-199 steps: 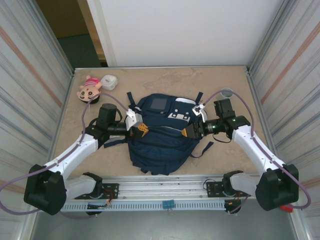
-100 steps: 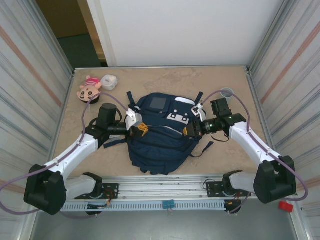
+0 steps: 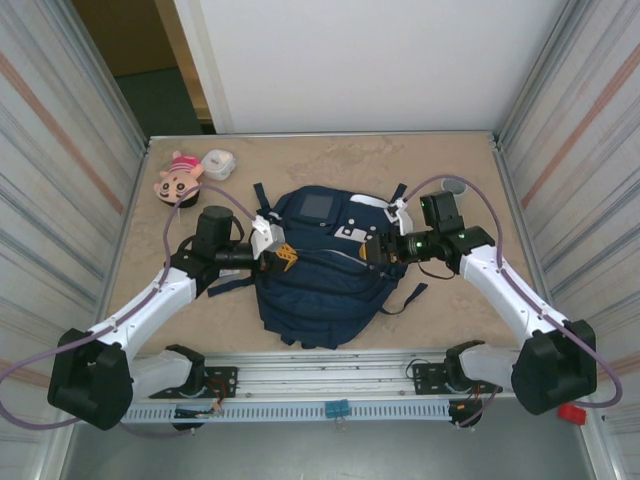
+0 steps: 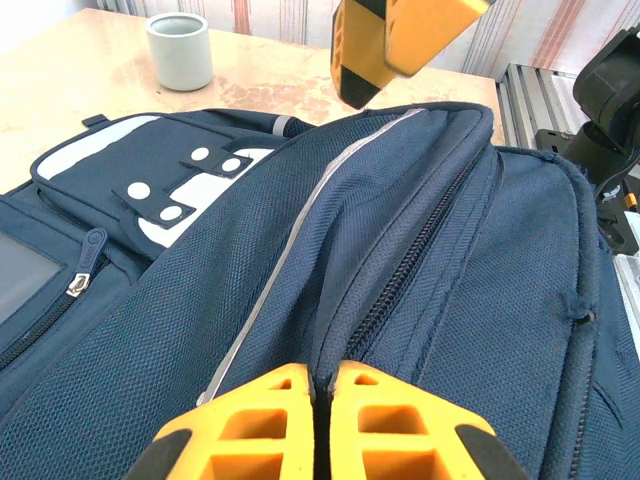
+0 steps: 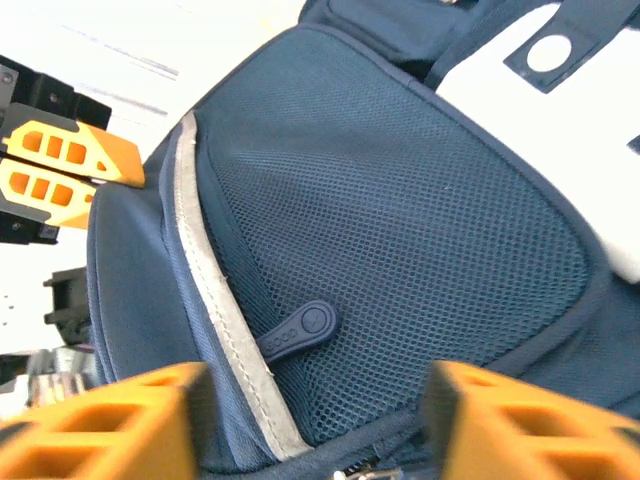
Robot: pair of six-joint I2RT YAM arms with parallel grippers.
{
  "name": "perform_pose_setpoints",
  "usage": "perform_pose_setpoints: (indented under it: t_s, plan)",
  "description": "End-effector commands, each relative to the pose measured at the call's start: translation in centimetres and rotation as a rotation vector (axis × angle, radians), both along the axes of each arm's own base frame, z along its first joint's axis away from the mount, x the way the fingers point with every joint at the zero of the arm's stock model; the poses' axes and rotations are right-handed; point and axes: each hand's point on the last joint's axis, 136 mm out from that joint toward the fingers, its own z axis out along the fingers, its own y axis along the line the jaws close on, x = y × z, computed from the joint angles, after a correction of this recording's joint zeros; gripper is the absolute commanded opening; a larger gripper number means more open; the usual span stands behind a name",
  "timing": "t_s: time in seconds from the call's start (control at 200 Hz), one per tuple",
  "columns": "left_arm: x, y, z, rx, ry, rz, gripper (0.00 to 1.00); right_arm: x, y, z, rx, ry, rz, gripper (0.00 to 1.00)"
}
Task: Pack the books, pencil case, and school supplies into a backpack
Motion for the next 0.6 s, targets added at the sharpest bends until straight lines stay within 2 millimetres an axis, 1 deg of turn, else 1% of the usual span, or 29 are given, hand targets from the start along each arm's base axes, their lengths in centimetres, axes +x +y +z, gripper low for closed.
perform_pose_setpoints:
  t_s: [0.0,0.03,0.055,0.2,0.321,0.401,0.511,0.596]
  plan:
    - [0.5,-0.3,2.5,-0.063,-0.072,-0.008,0.01,0.1,-0.8,0.7,0.027,-0.107,0.025,0.83]
    - [0.5,-0.3,2.5,-0.064,-0.073,-0.008,0.01,0.1,-0.7,0.9,0.056,-0.123,0.038,0.87]
    - [0.5,-0.3,2.5,-0.064,-0.074,-0.008,0.01,0.2,-0.7,0.8,0.075,-0.131,0.044,0.88]
    - [0.5,-0.3,2.5,-0.066,-0.073,-0.009,0.01,0.6,-0.4,-0.4,0.11,-0.117,0.068,0.92]
    - [0.7,-0.3,2.4,-0.064,-0.076,-0.003,0.01,0.2,0.1,-1.3,0.136,-0.059,0.115,0.94]
    - [0.9,-0.2,2.3,-0.054,-0.076,0.008,0.01,-0.6,0.4,-2.0,0.151,-0.008,0.146,0.91]
    - [1.0,-0.2,2.2,-0.051,-0.074,0.013,0.01,-2.2,0.7,-2.0,0.15,0.047,0.189,0.85]
    - [1.0,-0.1,2.1,-0.047,-0.075,0.014,0.01,-3.1,0.8,-2.0,0.114,0.065,0.213,0.77]
